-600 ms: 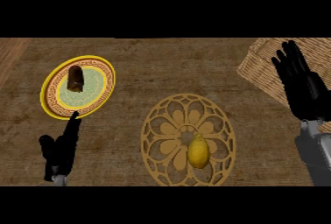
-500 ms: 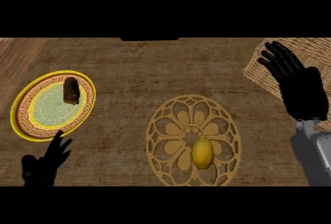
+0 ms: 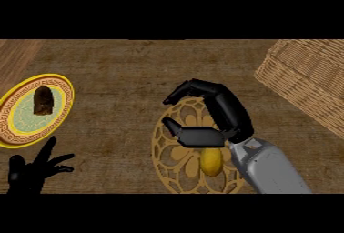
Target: Pick the lemon from the placemat and place it in the basket
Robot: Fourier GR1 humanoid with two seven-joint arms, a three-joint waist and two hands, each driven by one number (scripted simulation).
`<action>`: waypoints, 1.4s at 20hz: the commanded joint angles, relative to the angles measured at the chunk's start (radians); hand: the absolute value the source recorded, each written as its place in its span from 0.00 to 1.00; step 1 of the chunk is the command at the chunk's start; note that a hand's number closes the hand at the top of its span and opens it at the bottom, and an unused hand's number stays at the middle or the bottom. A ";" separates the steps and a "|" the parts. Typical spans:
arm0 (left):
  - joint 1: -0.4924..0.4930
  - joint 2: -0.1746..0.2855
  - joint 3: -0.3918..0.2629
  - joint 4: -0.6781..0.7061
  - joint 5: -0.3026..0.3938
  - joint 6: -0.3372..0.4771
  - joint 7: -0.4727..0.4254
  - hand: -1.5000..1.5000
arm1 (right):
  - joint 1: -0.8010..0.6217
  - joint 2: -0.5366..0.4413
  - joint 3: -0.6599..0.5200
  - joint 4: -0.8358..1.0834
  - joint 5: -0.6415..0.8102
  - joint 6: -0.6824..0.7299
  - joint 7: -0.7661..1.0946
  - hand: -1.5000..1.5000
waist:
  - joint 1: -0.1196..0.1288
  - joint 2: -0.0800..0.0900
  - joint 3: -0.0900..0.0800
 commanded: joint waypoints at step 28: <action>0.016 -0.069 0.002 -0.044 0.023 -0.030 0.119 0.50 | -0.518 -0.514 0.064 -0.286 0.002 0.668 1.135 0.00 | -0.098 -0.007 -0.030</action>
